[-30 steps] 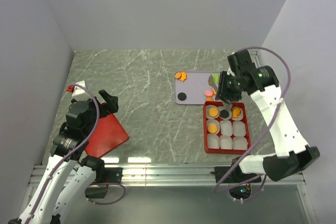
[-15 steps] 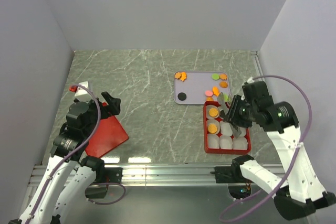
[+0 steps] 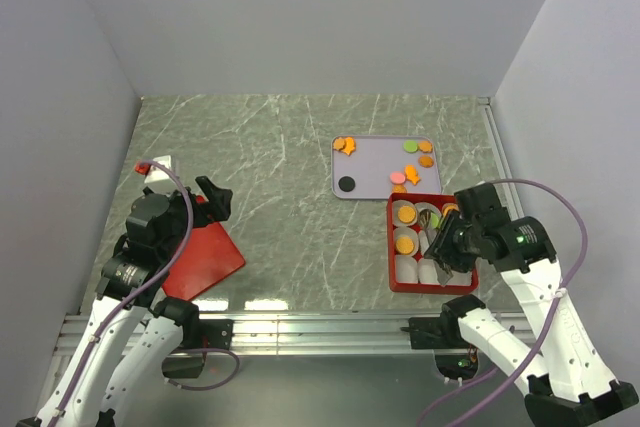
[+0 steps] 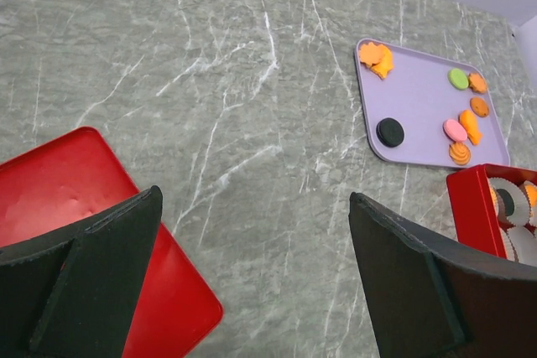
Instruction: Pack the cookies
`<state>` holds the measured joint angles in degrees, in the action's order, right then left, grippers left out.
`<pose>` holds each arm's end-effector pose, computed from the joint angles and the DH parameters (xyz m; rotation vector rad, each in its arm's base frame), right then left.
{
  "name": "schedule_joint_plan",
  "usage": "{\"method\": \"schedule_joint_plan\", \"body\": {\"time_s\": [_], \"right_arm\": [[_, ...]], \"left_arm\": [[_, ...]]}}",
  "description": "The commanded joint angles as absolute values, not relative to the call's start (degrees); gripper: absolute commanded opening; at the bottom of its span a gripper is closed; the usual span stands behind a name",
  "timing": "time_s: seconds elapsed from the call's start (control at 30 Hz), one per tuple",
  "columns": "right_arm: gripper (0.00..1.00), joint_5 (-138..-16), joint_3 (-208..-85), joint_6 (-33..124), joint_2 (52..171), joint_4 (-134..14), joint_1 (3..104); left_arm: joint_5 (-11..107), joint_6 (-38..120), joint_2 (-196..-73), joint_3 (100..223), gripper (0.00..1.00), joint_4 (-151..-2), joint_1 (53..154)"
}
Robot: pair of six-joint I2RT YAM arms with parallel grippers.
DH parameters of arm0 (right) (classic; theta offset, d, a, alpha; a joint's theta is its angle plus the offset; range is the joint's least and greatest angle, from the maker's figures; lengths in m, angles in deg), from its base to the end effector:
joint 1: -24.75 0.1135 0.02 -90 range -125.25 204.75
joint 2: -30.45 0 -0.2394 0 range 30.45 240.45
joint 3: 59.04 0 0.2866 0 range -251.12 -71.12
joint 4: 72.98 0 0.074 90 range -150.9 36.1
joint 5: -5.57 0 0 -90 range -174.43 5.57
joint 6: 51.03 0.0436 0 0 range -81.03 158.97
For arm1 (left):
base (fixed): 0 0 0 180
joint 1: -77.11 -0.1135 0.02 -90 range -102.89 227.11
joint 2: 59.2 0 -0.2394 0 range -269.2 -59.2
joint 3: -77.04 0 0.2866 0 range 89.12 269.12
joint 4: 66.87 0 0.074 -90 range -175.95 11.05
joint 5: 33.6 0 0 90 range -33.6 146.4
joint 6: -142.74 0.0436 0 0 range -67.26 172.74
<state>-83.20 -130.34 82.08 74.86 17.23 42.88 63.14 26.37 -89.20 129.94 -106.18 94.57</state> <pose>0.1493 0.0499 0.3056 0.5836 2.6666 0.3549 0.1820 -0.0519 0.3116 -0.2279 1.8625 -0.4209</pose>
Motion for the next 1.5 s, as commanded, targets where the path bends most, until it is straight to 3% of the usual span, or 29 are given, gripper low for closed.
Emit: {"method": "schedule_joint_plan", "body": {"time_s": [0.0, 0.43, 0.73, 1.23, 1.47], "right_arm": [[0.42, -84.3, -128.7, 85.1, 73.5, 21.6, 42.9], [0.47, -85.8, -124.3, 88.2, 71.4, 20.9, 42.8], [0.57, -85.1, -123.4, 87.4, 71.9, 20.1, 42.8], [0.55, -85.2, -133.1, 82.6, 77.2, 18.1, 42.9], [0.54, -84.6, -138.8, 78.0, 85.4, 12.6, 42.8]], "left_arm": [[61.5, 27.7, -89.2, 130.2, 0.99, -104.1, 94.6], [61.7, 27.7, -88.9, 130.2, 0.99, -104.4, 95.0], [62.0, 27.8, -88.7, 130.2, 1.00, -104.5, 95.0], [62.1, 27.7, -88.7, 130.1, 0.99, -104.4, 95.0], [61.9, 27.7, -88.7, 130.0, 0.99, -104.2, 95.0]]}}
